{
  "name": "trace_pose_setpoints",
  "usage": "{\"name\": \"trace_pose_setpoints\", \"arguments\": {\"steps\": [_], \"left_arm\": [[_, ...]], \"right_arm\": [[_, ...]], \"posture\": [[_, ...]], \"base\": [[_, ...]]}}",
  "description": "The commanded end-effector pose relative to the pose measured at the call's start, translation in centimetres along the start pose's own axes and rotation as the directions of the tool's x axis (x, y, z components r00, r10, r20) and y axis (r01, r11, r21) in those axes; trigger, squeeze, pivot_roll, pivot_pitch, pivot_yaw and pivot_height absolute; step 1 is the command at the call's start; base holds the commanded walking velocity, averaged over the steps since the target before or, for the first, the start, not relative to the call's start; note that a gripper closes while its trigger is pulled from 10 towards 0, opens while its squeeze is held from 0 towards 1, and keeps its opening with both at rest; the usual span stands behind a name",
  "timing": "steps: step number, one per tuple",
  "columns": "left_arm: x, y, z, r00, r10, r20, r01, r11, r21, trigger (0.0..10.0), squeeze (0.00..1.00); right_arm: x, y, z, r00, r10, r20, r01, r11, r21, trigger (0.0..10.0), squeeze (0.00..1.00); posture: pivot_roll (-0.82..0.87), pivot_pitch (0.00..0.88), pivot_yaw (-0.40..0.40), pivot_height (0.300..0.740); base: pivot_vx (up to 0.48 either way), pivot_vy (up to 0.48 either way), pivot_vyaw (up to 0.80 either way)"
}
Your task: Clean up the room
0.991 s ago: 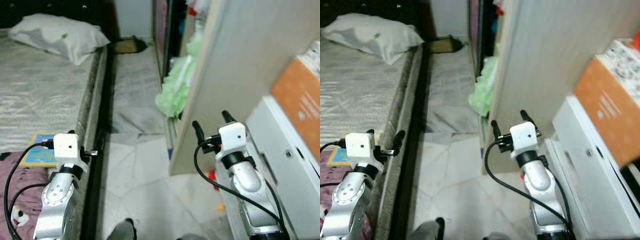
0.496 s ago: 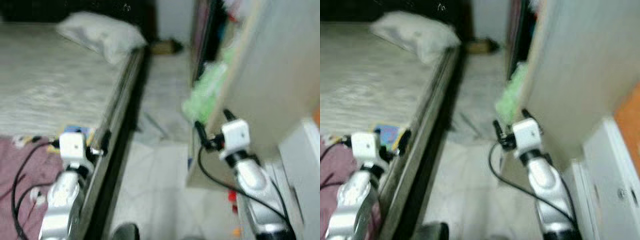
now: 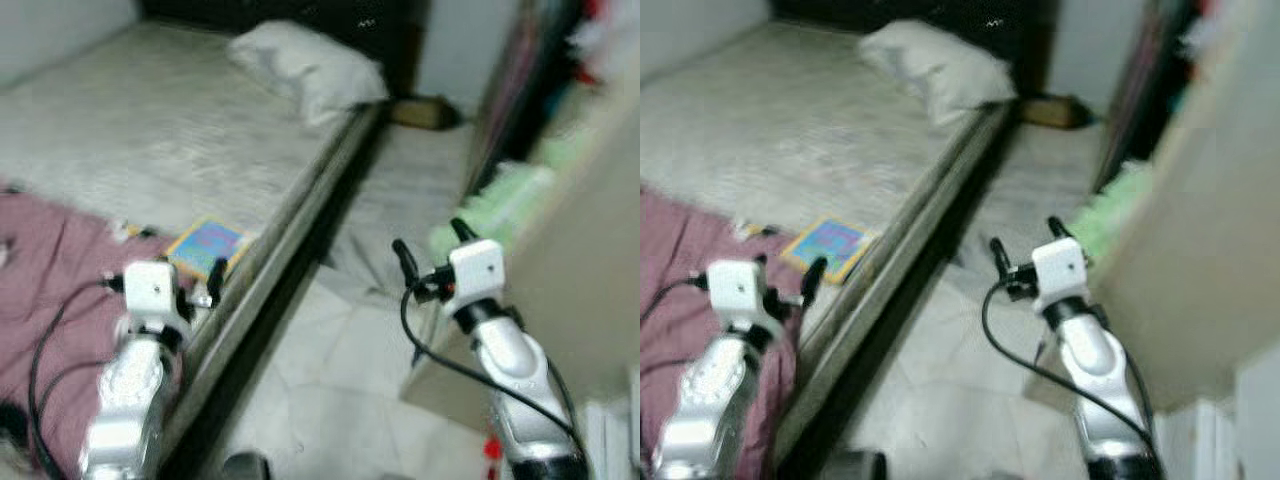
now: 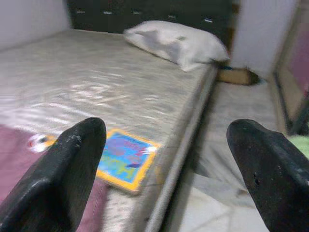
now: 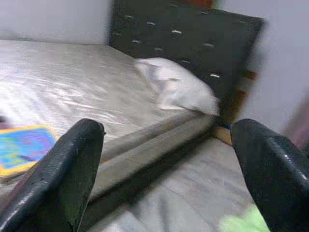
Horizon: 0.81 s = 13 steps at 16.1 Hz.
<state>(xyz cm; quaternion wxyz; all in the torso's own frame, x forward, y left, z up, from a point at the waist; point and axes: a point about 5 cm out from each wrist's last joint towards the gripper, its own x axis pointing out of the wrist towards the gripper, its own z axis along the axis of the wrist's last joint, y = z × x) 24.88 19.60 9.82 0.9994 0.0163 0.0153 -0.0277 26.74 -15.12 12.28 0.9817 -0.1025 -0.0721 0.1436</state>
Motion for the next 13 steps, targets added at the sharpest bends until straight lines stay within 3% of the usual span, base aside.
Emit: {"name": "trace_pose_setpoints", "arguments": {"steps": [1, 10, 13], "left_arm": [[-0.21, 0.05, -0.34, 1.000, 0.003, -0.017, -0.002, 1.000, 0.004, 10.0, 0.00], [-0.06, -0.49, -0.14, 0.999, -0.046, 0.001, 0.046, 0.999, -0.005, 10.0, 0.00], [-0.13, -0.66, 0.00, 0.998, -0.065, 0.013, 0.065, 0.998, -0.011, 10.0, 0.00]], "right_arm": [[0.06, 0.06, 0.15, 1.000, 0.012, 0.007, -0.012, 1.000, -0.002, 10.0, 0.00], [0.16, 0.27, 0.14, 1.000, 0.020, 0.012, -0.020, 1.000, 0.015, 10.0, 0.00], [0.13, 0.28, 0.12, 1.000, 0.017, 0.009, -0.017, 1.000, 0.026, 10.0, 0.00]], "posture": [[-0.04, 0.071, -0.045, 0.740], [-0.04, 0.070, -0.046, 0.740], [-0.04, 0.077, -0.044, 0.740]], "base": [[0.000, 0.000, 0.79], [0.000, 0.000, 0.79], [0.082, 0.000, 0.15]]}}
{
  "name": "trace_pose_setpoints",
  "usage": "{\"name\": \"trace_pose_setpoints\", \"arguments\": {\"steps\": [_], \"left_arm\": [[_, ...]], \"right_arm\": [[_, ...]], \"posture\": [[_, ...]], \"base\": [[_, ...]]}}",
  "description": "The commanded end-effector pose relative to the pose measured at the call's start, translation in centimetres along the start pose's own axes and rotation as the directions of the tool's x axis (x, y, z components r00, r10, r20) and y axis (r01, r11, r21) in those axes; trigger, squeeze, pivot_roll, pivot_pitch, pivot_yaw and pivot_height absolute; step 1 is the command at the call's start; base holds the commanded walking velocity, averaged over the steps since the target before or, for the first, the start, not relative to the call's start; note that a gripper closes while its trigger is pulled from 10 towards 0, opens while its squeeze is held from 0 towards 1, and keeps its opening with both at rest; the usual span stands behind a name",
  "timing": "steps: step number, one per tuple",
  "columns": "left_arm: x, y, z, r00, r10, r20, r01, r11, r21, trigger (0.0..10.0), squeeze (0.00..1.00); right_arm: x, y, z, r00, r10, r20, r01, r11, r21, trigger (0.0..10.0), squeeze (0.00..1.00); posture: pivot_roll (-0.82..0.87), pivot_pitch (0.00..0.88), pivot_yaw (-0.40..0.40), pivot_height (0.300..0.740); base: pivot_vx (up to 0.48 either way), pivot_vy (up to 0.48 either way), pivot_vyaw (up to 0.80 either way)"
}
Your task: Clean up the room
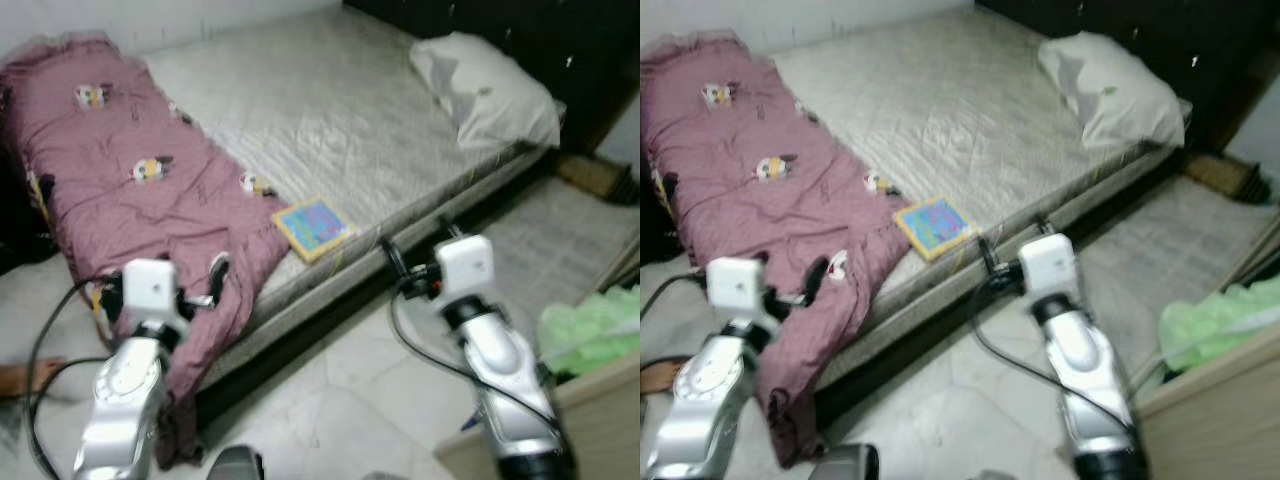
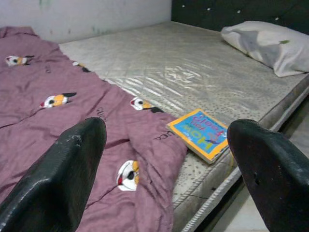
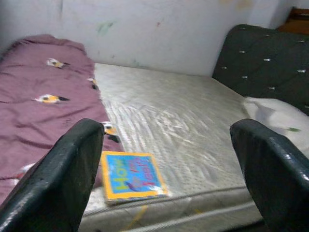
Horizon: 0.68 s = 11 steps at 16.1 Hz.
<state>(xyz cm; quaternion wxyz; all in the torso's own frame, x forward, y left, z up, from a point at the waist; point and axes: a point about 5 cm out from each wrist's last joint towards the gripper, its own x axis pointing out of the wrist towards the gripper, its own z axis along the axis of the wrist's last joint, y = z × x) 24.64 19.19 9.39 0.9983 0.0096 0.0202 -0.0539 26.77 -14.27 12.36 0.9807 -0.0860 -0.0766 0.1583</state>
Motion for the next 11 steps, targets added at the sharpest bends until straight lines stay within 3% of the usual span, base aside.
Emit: {"name": "trace_pose_setpoints", "arguments": {"steps": [1, 9, 11], "left_arm": [[0.08, -0.25, 0.44, 1.000, -0.016, 0.024, 0.016, 1.000, 0.000, 10.0, 0.00], [0.08, -0.34, 0.49, 0.999, -0.024, 0.027, 0.024, 1.000, -0.003, 10.0, 0.00], [0.14, -0.32, 0.43, 1.000, -0.017, 0.022, 0.018, 1.000, -0.009, 10.0, 0.00]], "right_arm": [[-0.17, -0.47, -0.09, 1.000, -0.008, -0.007, 0.008, 1.000, 0.002, 10.0, 0.00], [-0.12, -0.41, -0.10, 1.000, -0.006, -0.009, 0.006, 1.000, 0.006, 10.0, 0.00], [-0.11, -0.36, -0.09, 1.000, 0.002, -0.007, -0.002, 1.000, -0.006, 10.0, 0.00]], "posture": [[-0.04, 0.077, -0.044, 0.740], [-0.04, 0.081, -0.044, 0.740], [-0.04, 0.082, -0.045, 0.740]], "base": [[0.277, 0.000, 0.00], [0.314, 0.000, 0.00], [0.000, 0.000, 0.00]]}}
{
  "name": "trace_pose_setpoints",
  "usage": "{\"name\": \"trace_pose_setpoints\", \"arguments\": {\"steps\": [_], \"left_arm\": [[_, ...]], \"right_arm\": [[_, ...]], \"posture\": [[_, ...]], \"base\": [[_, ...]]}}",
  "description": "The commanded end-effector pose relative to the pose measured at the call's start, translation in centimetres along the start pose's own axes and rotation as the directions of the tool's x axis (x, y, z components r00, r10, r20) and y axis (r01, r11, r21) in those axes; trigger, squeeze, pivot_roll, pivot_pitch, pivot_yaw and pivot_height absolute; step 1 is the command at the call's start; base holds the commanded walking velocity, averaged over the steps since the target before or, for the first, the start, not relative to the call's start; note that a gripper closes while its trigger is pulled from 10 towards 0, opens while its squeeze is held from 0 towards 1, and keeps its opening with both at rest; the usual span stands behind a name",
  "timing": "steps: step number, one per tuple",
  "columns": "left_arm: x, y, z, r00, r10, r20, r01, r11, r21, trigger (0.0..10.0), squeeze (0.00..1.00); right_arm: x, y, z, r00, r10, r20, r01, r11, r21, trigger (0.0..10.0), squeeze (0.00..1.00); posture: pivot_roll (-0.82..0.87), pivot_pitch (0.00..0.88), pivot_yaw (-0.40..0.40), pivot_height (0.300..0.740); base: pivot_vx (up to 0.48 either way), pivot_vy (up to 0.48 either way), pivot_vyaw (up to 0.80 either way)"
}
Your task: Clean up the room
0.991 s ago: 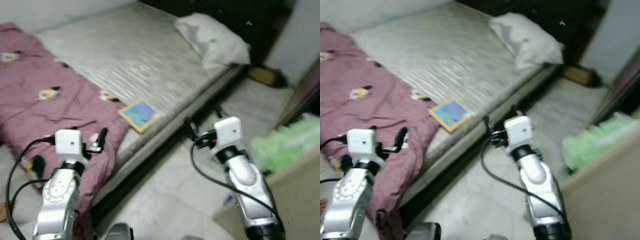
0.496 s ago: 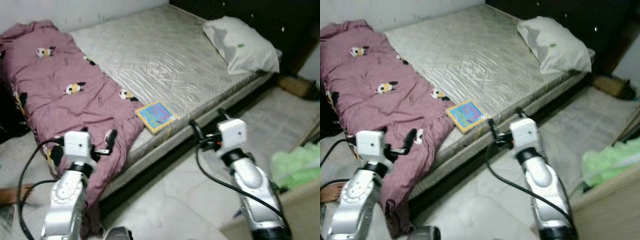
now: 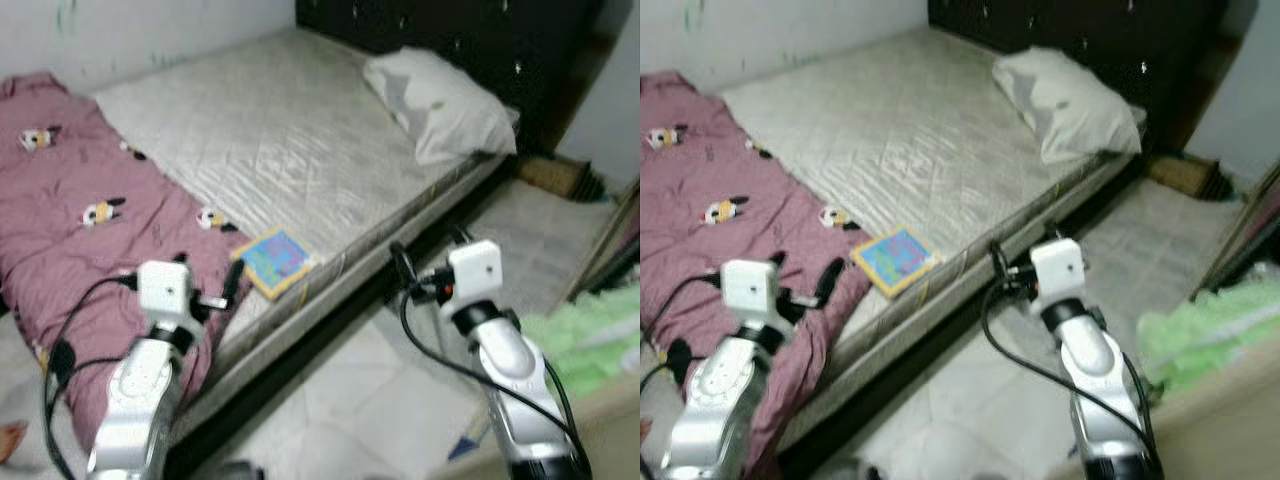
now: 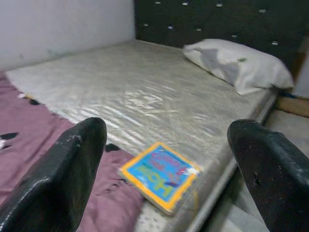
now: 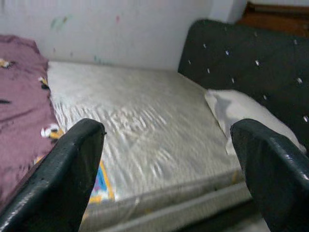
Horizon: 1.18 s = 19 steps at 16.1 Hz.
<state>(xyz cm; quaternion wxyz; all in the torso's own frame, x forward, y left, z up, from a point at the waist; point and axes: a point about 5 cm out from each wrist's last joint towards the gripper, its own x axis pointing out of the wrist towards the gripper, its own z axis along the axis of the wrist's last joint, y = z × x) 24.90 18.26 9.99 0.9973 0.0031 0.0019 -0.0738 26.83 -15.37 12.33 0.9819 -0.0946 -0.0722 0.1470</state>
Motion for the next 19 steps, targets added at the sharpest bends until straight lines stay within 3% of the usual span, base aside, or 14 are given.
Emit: {"name": "trace_pose_setpoints", "arguments": {"steps": [1, 19], "left_arm": [[-0.21, 0.57, -0.20, 1.000, 0.025, -0.016, -0.025, 1.000, 0.000, 10.0, 0.00], [0.06, 0.41, -0.11, 1.000, 0.014, -0.019, -0.014, 1.000, 0.006, 10.0, 0.00]], "right_arm": [[0.17, 0.72, 0.17, 1.000, 0.027, 0.011, -0.027, 1.000, 0.007, 10.0, 0.00], [0.31, 1.11, 0.16, 0.999, 0.042, 0.012, -0.043, 0.999, 0.018, 10.0, 0.00]], "posture": [[-0.04, 0.082, -0.045, 0.740], [-0.03, 0.083, -0.046, 0.740]], "base": [[0.000, 0.000, 0.52], [0.000, 0.000, 0.79]]}}
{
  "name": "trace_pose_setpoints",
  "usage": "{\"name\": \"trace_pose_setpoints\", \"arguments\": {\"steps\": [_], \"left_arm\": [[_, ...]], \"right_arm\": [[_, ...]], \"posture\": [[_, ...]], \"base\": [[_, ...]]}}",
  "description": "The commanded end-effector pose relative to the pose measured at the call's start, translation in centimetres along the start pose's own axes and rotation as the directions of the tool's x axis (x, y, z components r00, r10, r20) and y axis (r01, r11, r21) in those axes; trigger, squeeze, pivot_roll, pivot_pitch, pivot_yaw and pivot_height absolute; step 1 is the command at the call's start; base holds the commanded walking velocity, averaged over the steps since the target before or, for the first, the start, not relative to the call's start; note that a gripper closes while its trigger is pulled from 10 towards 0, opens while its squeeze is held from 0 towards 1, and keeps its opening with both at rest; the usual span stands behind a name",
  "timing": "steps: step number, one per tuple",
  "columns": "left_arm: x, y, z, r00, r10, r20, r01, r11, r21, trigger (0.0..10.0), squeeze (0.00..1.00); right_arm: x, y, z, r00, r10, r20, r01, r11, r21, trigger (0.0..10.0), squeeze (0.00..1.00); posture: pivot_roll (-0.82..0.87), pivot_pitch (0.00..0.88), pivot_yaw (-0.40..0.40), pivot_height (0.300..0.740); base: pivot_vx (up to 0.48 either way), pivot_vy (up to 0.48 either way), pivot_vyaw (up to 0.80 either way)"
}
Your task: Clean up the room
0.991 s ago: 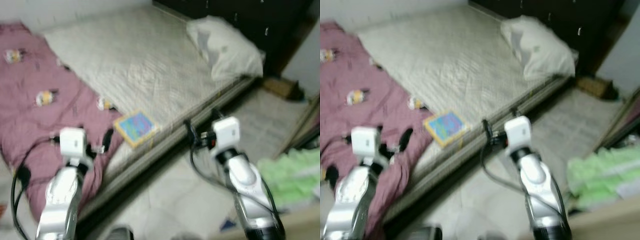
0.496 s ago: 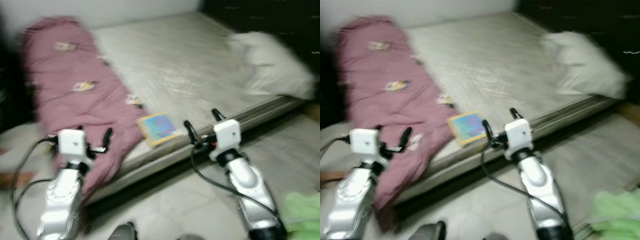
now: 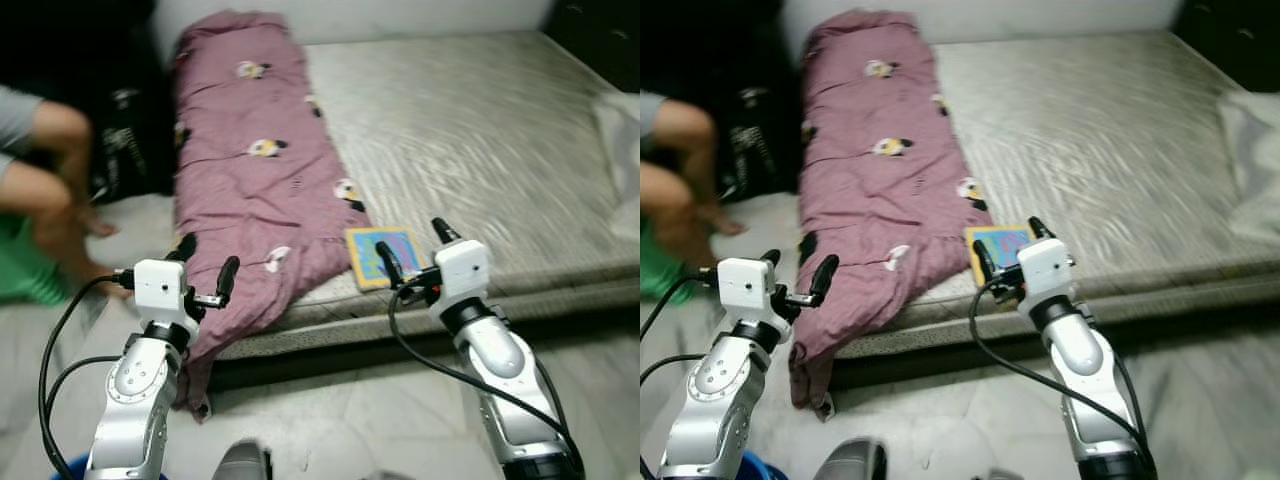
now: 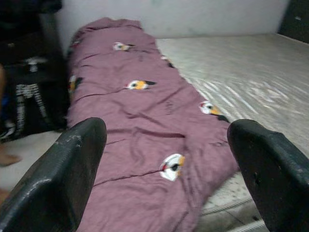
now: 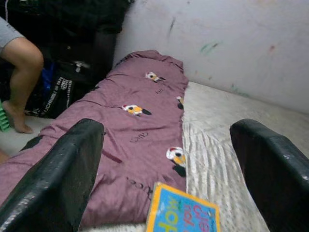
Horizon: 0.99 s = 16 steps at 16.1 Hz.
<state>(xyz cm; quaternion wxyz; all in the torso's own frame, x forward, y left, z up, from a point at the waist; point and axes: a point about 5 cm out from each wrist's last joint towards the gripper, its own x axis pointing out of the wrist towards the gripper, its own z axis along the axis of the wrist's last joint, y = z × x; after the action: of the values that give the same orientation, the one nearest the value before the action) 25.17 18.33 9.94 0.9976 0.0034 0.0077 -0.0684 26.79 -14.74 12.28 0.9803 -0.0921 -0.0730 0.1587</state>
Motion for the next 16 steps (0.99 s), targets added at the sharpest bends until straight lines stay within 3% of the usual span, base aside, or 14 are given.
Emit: {"name": "trace_pose_setpoints", "arguments": {"steps": [1, 6, 16], "left_arm": [[-0.18, 0.31, -0.06, 1.000, 0.004, -0.007, -0.004, 1.000, 0.006, 10.0, 0.00], [-0.31, 0.32, -0.21, 1.000, -0.015, -0.013, 0.015, 1.000, 0.007, 10.0, 0.00], [-0.09, 0.15, 0.03, 1.000, -0.029, 0.005, 0.028, 1.000, 0.007, 10.0, 0.00]], "right_arm": [[0.20, 0.49, 0.09, 1.000, 0.019, 0.008, -0.019, 1.000, 0.012, 10.0, 0.00], [-0.13, 0.00, -0.22, 1.000, 0.006, -0.003, -0.006, 1.000, 0.011, 10.0, 0.00], [0.23, 0.07, -0.10, 1.000, 0.007, 0.003, -0.007, 1.000, 0.003, 10.0, 0.00]], "posture": [[-0.03, 0.082, -0.047, 0.740], [-0.03, 0.071, -0.044, 0.740], [-0.03, 0.066, -0.049, 0.740]], "base": [[0.000, 0.000, 0.65], [0.000, 0.000, 0.00], [0.280, 0.000, 0.00]]}}
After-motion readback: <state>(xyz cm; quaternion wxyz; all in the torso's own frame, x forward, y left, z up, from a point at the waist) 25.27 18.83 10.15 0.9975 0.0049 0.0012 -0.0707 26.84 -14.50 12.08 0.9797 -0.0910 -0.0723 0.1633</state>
